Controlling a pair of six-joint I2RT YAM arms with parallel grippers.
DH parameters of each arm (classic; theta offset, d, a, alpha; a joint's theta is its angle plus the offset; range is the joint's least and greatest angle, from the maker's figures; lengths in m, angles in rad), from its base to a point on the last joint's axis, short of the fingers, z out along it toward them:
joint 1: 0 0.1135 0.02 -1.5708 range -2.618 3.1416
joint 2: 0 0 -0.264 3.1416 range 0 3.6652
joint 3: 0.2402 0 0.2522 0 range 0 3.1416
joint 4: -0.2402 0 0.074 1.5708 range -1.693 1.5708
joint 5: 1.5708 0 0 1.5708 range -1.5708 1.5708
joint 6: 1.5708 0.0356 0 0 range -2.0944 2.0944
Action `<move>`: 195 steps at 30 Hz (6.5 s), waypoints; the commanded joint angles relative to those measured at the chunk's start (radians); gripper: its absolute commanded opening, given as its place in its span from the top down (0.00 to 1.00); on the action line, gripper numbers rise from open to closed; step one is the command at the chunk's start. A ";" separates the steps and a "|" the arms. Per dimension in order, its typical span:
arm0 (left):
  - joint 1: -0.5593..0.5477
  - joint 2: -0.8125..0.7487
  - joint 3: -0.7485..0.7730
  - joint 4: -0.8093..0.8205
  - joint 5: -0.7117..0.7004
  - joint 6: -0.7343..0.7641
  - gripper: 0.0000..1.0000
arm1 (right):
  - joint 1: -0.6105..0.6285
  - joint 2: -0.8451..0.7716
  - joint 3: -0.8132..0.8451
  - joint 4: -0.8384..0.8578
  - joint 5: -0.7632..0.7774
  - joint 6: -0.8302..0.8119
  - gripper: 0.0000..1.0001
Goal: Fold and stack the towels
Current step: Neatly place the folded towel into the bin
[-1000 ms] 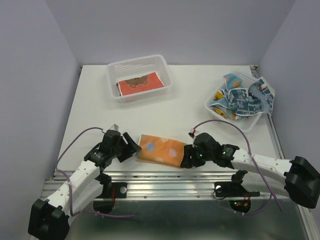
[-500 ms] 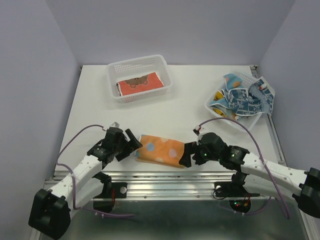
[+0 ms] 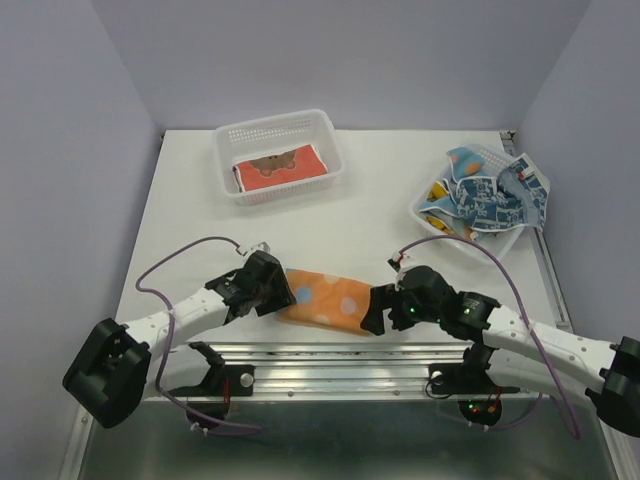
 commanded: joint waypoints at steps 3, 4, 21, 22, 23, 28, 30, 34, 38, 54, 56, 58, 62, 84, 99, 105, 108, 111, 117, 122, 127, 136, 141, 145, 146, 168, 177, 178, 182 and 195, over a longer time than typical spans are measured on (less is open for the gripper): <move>-0.048 0.088 0.086 -0.051 -0.091 -0.010 0.45 | 0.004 -0.059 0.056 -0.013 0.020 -0.014 0.00; -0.050 0.094 0.091 -0.057 -0.093 -0.012 0.45 | 0.006 -0.065 0.053 -0.019 0.022 -0.014 0.00; -0.061 0.082 0.226 -0.126 -0.220 0.068 0.17 | 0.006 -0.085 0.058 -0.043 0.060 -0.027 0.00; -0.061 0.114 0.232 -0.118 -0.201 0.077 0.17 | 0.006 -0.091 0.058 -0.048 0.066 -0.027 0.00; -0.061 0.131 0.235 -0.114 -0.193 0.082 0.17 | 0.006 -0.091 0.058 -0.050 0.070 -0.027 0.00; -0.061 0.229 0.254 -0.109 -0.179 0.093 0.24 | 0.004 -0.117 0.055 -0.057 0.077 -0.024 0.00; -0.062 0.252 0.249 -0.100 -0.164 0.099 0.28 | 0.004 -0.126 0.056 -0.063 0.079 -0.027 0.00; -0.065 0.272 0.235 -0.094 -0.147 0.105 0.45 | 0.006 -0.135 0.058 -0.076 0.106 -0.032 0.00; -0.104 0.313 0.235 -0.091 -0.139 0.116 0.78 | 0.006 -0.137 0.064 -0.076 0.126 -0.038 0.00; -0.179 0.531 0.660 -0.213 -0.576 0.175 1.00 | 0.006 -0.408 -0.049 0.168 0.445 -0.044 0.00; -0.179 0.601 0.769 -0.235 -0.613 0.204 1.00 | 0.006 -0.494 -0.071 0.174 0.503 -0.057 0.00; -0.179 0.654 0.902 -0.261 -0.627 0.258 1.00 | 0.006 -0.545 -0.080 0.165 0.533 -0.057 0.00; -0.176 0.802 1.125 -0.304 -0.683 0.361 1.00 | 0.006 -0.620 -0.103 0.136 0.570 -0.049 0.00; 0.057 1.073 1.916 -0.319 -0.489 0.689 1.00 | 0.006 -0.564 -0.137 0.158 0.608 -0.038 0.00; 0.264 1.133 1.943 -0.267 -0.334 0.648 1.00 | 0.004 -0.516 -0.108 0.104 0.622 0.014 0.00; 0.313 1.140 1.874 -0.250 -0.329 0.550 1.00 | 0.006 -0.517 -0.108 0.101 0.626 0.026 0.00; 0.349 1.156 1.867 -0.235 -0.291 0.508 1.00 | 0.004 -0.511 -0.103 0.092 0.639 0.025 0.00; 0.376 1.162 1.849 -0.181 -0.225 0.493 1.00 | 0.006 -0.507 -0.089 0.078 0.643 0.029 0.00; 0.379 1.205 1.889 -0.115 -0.156 0.504 1.00 | 0.006 -0.510 -0.082 0.056 0.671 0.034 0.00; 0.383 1.240 1.918 -0.107 -0.170 0.487 1.00 | 0.004 -0.504 -0.082 0.058 0.686 0.029 0.00; 0.407 1.251 1.926 -0.124 -0.170 0.450 1.00 | 0.006 -0.478 -0.085 0.075 0.695 0.028 0.00; 0.439 1.202 1.880 -0.227 -0.197 0.346 1.00 | 0.004 -0.427 -0.086 0.116 0.688 0.019 0.00; 0.448 1.173 1.858 -0.284 -0.197 0.294 1.00 | 0.004 -0.412 -0.085 0.121 0.689 0.022 0.00; 0.455 1.159 1.855 -0.336 -0.193 0.238 1.00 | 0.006 -0.424 -0.102 0.131 0.695 0.037 0.00; 0.455 1.157 1.861 -0.344 -0.193 0.229 1.00 | 0.006 -0.428 -0.106 0.147 0.692 0.037 0.00; 0.450 1.110 1.938 -0.354 0.064 0.094 1.00 | 0.006 -0.462 -0.154 0.179 0.665 0.086 0.00; 0.452 1.096 1.835 -0.342 0.100 0.047 1.00 | 0.006 -0.447 -0.162 0.190 0.660 0.091 0.00; 0.452 1.087 1.817 -0.336 0.091 0.044 1.00 | 0.006 -0.444 -0.163 0.190 0.660 0.089 0.00; 0.455 1.039 1.725 -0.315 0.004 0.047 1.00 | 0.006 -0.438 -0.157 0.190 0.654 0.085 0.00; 0.488 1.047 1.639 -0.279 -0.153 0.088 1.00 | 0.004 -0.429 -0.145 0.161 0.660 0.094 0.00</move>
